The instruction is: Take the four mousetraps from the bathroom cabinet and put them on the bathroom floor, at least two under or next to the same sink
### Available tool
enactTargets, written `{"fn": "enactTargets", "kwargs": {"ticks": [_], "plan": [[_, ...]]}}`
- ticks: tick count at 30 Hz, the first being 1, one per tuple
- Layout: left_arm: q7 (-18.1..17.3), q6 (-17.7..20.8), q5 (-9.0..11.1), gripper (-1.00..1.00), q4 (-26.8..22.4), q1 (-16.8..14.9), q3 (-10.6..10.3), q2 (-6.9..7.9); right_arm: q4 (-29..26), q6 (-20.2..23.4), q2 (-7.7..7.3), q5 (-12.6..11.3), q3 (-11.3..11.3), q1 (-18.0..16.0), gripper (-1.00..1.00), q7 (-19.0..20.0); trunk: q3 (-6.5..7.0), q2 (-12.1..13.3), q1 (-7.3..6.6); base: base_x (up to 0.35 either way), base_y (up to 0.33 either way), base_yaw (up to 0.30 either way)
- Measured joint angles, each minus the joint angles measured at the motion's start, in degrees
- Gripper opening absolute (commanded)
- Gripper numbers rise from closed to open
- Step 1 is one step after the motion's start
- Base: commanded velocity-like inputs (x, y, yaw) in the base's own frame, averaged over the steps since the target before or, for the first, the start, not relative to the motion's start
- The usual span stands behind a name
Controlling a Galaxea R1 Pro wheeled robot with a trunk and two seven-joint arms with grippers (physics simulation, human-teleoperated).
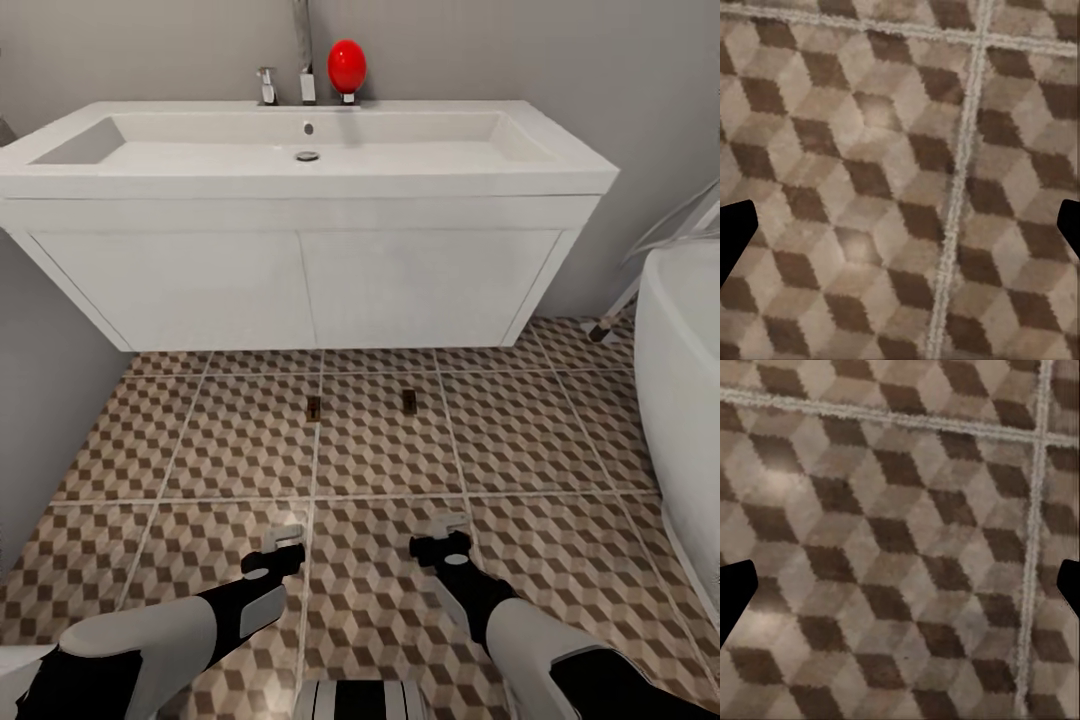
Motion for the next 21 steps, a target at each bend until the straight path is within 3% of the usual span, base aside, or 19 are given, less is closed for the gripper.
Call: {"fn": "enactTargets", "kwargs": {"ticks": [21], "plan": [[0.1, 0.0, -0.1, 1.0, 0.1, 0.0, 0.0, 0.17, 2.5, 0.6, -0.81, -0.2, -0.1, 0.0, 1.0, -2.3, 3.77, 8.4, -4.61, 0.0, 0.0, 0.0]]}}
